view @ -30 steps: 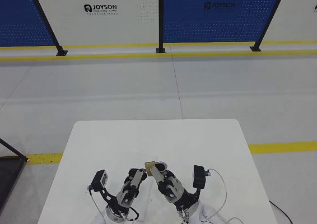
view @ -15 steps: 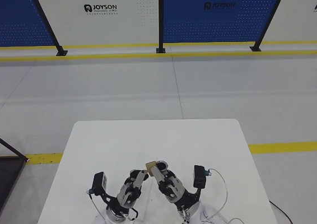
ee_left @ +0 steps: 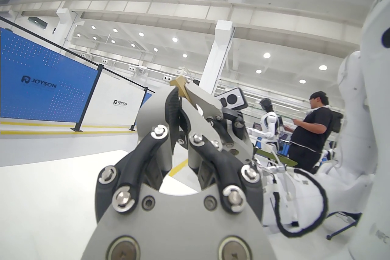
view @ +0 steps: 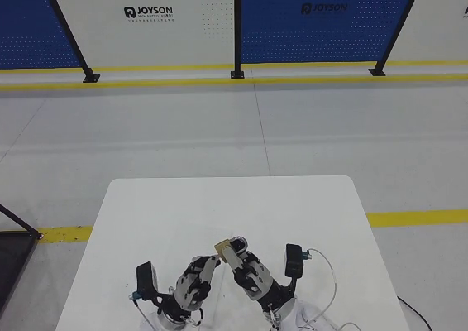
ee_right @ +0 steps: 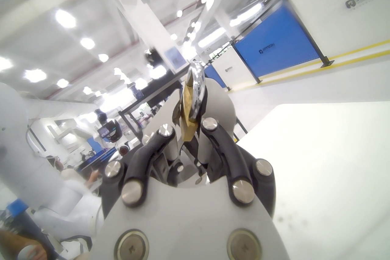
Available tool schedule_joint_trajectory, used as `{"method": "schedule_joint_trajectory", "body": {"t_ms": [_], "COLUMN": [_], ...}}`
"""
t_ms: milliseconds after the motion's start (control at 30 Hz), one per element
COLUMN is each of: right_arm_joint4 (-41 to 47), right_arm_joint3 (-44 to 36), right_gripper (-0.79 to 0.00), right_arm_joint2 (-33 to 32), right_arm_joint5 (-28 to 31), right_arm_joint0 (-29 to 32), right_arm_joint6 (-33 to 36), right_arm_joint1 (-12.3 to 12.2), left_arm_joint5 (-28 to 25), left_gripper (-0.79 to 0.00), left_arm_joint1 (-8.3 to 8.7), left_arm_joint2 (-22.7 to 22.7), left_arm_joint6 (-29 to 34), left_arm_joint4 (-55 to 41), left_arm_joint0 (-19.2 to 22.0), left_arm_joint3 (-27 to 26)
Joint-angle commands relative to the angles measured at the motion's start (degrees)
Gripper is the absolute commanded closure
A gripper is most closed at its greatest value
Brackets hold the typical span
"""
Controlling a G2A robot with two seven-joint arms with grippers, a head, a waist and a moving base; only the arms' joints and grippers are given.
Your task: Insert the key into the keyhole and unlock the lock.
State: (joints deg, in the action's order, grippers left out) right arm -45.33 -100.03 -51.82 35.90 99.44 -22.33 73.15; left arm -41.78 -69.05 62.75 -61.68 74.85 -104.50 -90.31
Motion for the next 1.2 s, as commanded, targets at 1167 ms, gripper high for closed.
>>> {"method": "schedule_joint_trajectory", "body": {"t_ms": [1167], "right_arm_joint4": [-0.14], "right_arm_joint3": [-0.69], "right_gripper": [0.000], "right_arm_joint2": [0.01], "right_arm_joint5": [-0.72], "right_arm_joint0": [0.52], "right_arm_joint6": [0.41], "right_arm_joint1": [-0.32], "left_arm_joint5": [35.46], "left_gripper": [0.000], "left_arm_joint1": [0.25], "left_arm_joint2": [-0.47], "left_arm_joint6": [-7.50], "left_arm_joint4": [19.41], "left_arm_joint0": [0.83], "left_arm_joint3": [0.47]}}
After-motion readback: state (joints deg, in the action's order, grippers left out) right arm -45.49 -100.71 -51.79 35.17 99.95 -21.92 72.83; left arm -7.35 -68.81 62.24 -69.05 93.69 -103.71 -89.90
